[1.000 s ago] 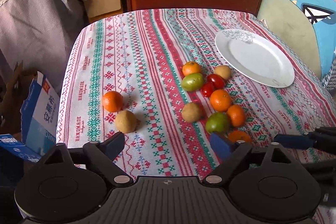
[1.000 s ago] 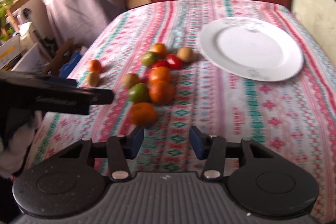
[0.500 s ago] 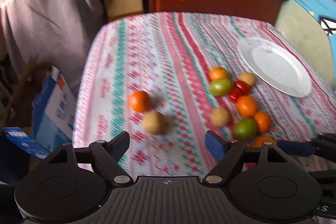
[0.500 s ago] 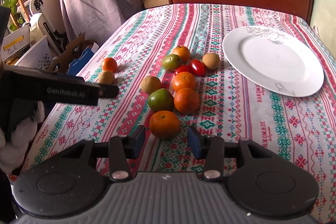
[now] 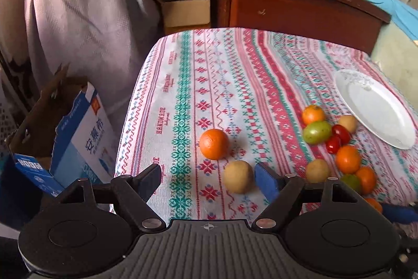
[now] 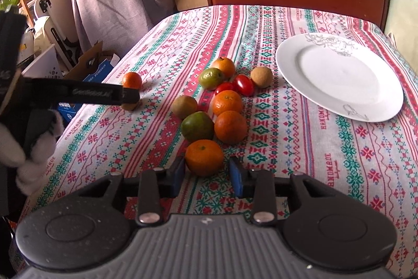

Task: Organize fruits
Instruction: 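Move left tool toward a brown kiwi while right tool approaches a tangerine, then close left tool on the brown kiwi while right tool closes on the tangerine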

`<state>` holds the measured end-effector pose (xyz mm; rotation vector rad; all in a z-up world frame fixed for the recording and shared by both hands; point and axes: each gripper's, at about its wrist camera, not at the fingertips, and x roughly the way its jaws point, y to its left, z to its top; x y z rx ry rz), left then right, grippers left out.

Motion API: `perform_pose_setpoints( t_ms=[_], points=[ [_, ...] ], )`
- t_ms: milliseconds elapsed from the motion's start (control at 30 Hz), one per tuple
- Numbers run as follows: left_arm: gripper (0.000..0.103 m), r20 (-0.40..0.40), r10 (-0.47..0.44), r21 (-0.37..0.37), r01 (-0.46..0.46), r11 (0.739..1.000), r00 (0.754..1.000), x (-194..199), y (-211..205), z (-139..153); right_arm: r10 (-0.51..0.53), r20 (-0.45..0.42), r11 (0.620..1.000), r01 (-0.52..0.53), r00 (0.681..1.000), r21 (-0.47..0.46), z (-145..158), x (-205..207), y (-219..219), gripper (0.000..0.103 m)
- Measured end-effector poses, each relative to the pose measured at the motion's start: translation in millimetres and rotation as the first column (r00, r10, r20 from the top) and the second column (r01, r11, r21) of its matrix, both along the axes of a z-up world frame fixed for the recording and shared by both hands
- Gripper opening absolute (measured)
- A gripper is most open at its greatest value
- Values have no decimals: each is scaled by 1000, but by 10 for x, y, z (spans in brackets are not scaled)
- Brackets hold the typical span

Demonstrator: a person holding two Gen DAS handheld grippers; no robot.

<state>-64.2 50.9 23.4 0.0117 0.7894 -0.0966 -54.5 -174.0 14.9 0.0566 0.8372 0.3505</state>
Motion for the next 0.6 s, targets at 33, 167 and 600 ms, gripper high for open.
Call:
perform_pose_setpoints(
  t_ms=[33, 167, 600],
  points=[
    [79, 11, -11, -2, 12, 1000, 1000, -22, -2, 20, -1, -1, 1000, 1, 1000, 1, 0, 5, 2, 36],
    [78, 5, -39, 2, 39, 999, 999, -48, -43, 2, -10, -4, 1000, 10, 1000, 5, -2, 24, 5, 36],
    [63, 2, -50, 33, 50, 998, 999, 4, -126, -112, -8, 2, 1000, 8, 1000, 1, -7, 21, 10, 36]
  ],
)
